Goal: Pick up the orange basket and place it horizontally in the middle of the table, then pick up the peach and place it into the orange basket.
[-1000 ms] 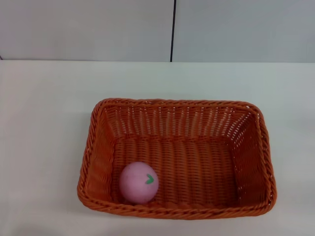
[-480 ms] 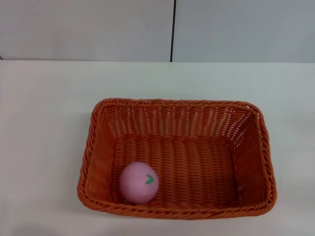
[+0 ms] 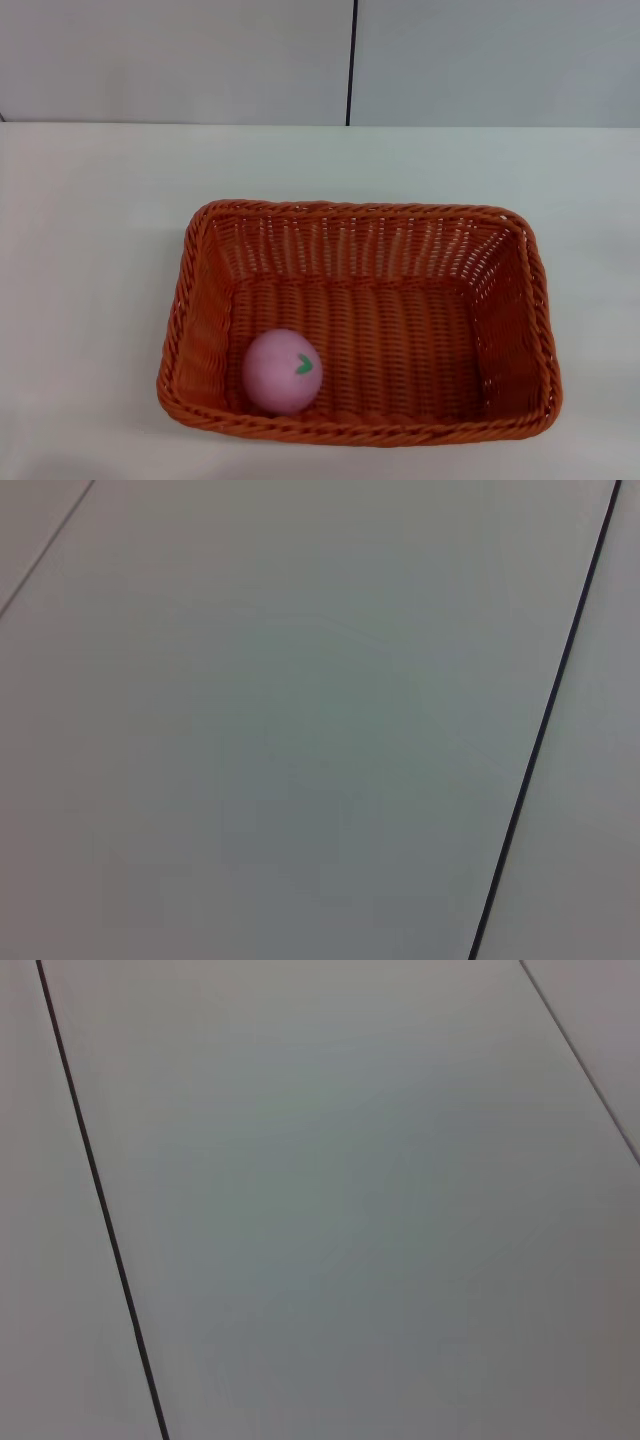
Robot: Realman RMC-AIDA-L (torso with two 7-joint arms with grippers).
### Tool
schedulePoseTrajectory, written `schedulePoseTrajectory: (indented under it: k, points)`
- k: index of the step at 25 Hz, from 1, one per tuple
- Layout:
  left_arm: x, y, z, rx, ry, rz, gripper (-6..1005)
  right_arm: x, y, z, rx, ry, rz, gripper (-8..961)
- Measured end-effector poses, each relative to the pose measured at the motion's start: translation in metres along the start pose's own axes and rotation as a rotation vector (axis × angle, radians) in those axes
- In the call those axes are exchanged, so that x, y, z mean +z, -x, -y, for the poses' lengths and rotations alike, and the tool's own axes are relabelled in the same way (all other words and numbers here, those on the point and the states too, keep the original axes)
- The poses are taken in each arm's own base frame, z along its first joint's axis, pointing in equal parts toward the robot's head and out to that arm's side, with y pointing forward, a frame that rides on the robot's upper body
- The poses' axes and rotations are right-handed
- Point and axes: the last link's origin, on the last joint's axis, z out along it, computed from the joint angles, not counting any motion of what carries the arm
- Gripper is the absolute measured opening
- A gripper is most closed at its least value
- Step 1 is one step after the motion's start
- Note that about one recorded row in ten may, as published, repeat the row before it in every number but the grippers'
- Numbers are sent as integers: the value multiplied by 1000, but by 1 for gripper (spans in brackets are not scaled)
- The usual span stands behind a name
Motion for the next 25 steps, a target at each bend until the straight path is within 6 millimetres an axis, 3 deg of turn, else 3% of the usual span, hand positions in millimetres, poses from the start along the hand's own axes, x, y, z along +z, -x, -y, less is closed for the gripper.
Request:
schedulePoseTrajectory:
  k: [25]
  points:
    - [0,0,0,0,0,1,8,0,0,0,0,1,1,-1]
